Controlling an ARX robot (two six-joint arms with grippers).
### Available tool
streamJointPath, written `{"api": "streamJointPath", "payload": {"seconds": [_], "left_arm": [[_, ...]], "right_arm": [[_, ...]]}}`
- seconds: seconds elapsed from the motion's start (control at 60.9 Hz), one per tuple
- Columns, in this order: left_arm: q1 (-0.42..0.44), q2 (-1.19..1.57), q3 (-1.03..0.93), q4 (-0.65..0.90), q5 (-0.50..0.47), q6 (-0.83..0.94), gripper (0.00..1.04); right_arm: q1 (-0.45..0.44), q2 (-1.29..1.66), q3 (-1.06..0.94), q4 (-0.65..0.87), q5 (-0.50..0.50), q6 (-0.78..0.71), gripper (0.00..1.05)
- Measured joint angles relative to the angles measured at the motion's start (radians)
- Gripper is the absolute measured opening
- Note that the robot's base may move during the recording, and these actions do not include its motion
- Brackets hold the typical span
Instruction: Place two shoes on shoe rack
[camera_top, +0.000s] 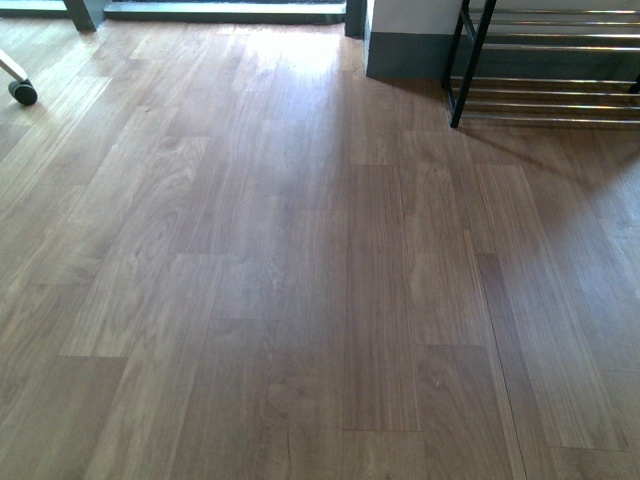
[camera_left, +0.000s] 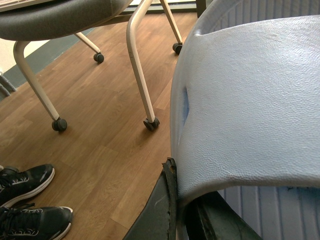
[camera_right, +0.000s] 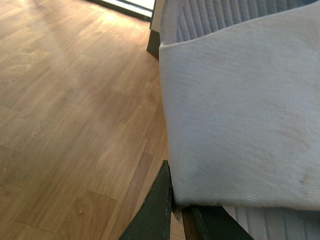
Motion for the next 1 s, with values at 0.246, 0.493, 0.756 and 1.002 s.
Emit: {"api": "streamJointPath", "payload": {"seconds": [0.246, 0.493, 0.756, 1.002], "left_arm": [[0.000, 0.000, 0.000, 0.000, 0.000, 0.000, 0.02], [0.000, 0.000, 0.000, 0.000, 0.000, 0.000, 0.02], [0.000, 0.000, 0.000, 0.000, -0.004, 0.000, 0.02], [0.000, 0.000, 0.000, 0.000, -0.002, 0.000, 0.02]], "right_arm": [[-0.002, -0.065, -0.010, -0.036, -0.006, -0.007, 0.02], [-0.002, -0.066, -0.011, -0.037, -0.006, -0.008, 0.02], [-0.002, -0.066, -0.011, -0.037, -0.007, -0.010, 0.02], [-0.002, -0.067, -0.012, -0.037, -0.006, -0.011, 0.02]]}}
